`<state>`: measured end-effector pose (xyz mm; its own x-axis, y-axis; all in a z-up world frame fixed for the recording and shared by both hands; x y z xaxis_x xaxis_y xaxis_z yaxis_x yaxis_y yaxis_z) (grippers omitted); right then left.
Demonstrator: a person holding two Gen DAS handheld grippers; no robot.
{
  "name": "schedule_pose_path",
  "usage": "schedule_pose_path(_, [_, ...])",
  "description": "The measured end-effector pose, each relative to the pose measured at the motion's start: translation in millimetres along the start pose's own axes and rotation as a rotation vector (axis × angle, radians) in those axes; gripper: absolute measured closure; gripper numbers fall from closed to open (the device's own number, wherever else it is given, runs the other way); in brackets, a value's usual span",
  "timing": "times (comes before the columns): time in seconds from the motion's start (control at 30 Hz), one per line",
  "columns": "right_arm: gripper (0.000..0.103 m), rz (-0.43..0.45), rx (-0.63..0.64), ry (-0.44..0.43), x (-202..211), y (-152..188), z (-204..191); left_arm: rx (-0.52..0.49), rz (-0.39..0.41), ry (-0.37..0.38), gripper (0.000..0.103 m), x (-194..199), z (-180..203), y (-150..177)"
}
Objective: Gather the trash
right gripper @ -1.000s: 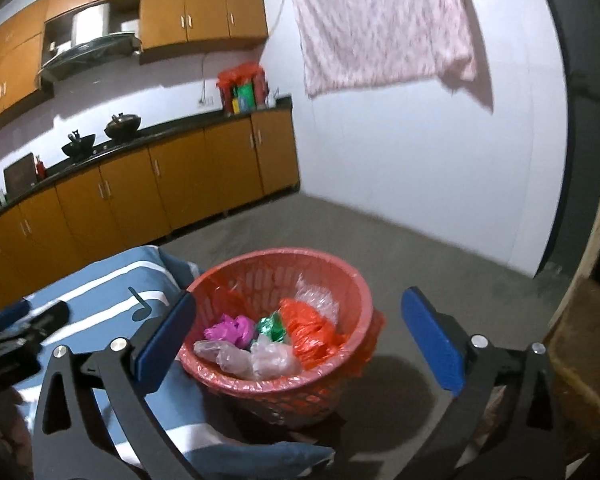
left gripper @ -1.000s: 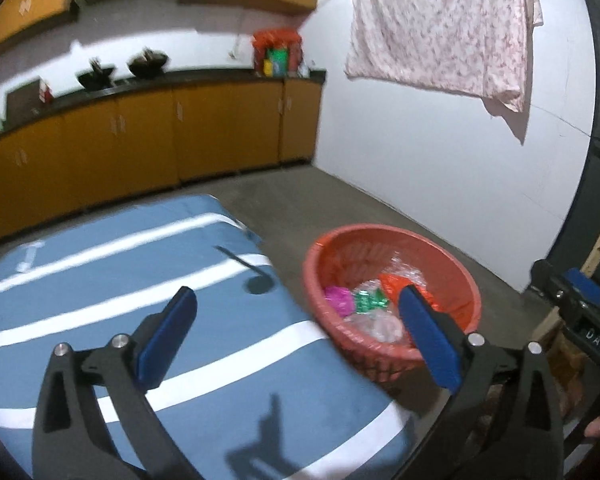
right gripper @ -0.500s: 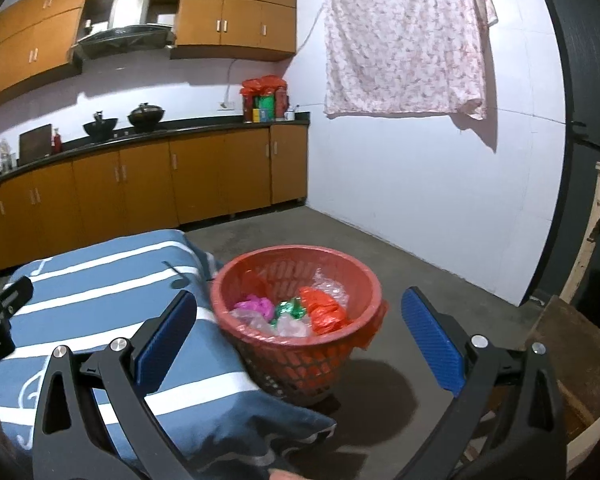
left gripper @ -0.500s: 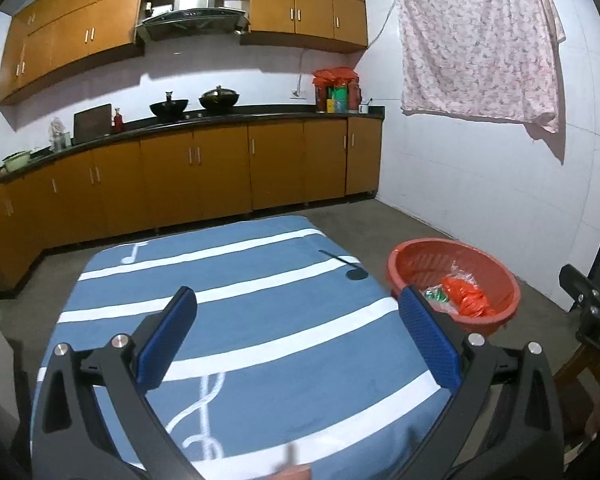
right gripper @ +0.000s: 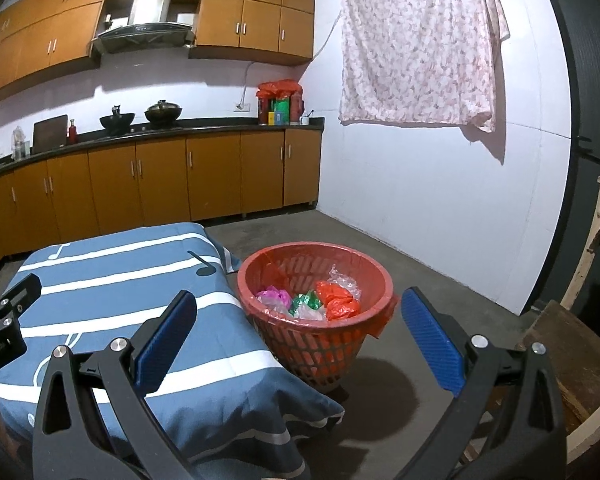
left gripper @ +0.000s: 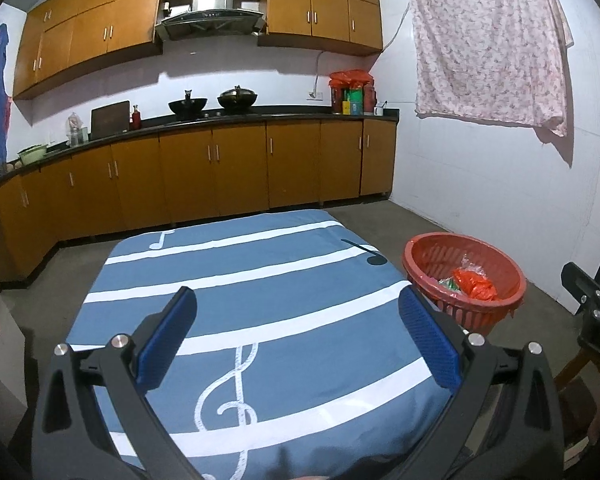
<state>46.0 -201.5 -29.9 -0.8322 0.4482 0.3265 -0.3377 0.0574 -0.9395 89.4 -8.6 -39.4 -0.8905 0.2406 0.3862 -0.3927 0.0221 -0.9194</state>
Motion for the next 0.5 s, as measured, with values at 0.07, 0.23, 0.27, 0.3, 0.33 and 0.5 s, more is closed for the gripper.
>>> schedule_pose_path(0.07, [0.002, -0.001, 0.003, -0.002, 3.9, 1.4, -2.4, 0.000, 0.001, -0.003, 0.004, 3.0, -1.4, 1.7])
schedule_pose_path(0.23, [0.002, -0.009, 0.010, -0.011, 10.7, 7.7, -6.3, 0.015, -0.008, 0.001, 0.004, 6.7, -5.2, 7.1])
schedule_pose_path(0.27, [0.002, -0.014, 0.010, -0.013, 11.7, 9.5, -7.1, 0.017, -0.010, 0.002, 0.004, 6.8, -5.6, 8.5])
schedule_pose_path(0.3, [0.002, -0.018, 0.010, -0.013, 12.4, 11.3, -7.8, 0.019, -0.014, 0.004, 0.004, 7.4, -6.3, 10.1])
schedule_pose_path(0.33, [0.002, -0.022, 0.009, -0.013, 12.7, 12.8, -8.6, 0.019, -0.016, 0.004, 0.004, 7.8, -6.6, 10.9])
schedule_pose_path(0.5, [0.002, -0.035, 0.001, -0.014, 14.6, 16.9, -9.3, 0.022, -0.018, 0.004, 0.004, 10.4, -10.0, 13.9])
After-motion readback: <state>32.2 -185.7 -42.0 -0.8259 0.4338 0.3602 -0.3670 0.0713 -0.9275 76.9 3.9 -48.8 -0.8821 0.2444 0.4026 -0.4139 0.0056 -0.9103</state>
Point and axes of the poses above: each gripper's, at about its wrist camera, not at the fingertips, and x roughly against the way its jaws point, z to its right, y to its underside, the point moved 8 cm from there along -x, roughly the way its jaws point, and after that the axes turned 12 degrees about y, right-handed, at the moved point
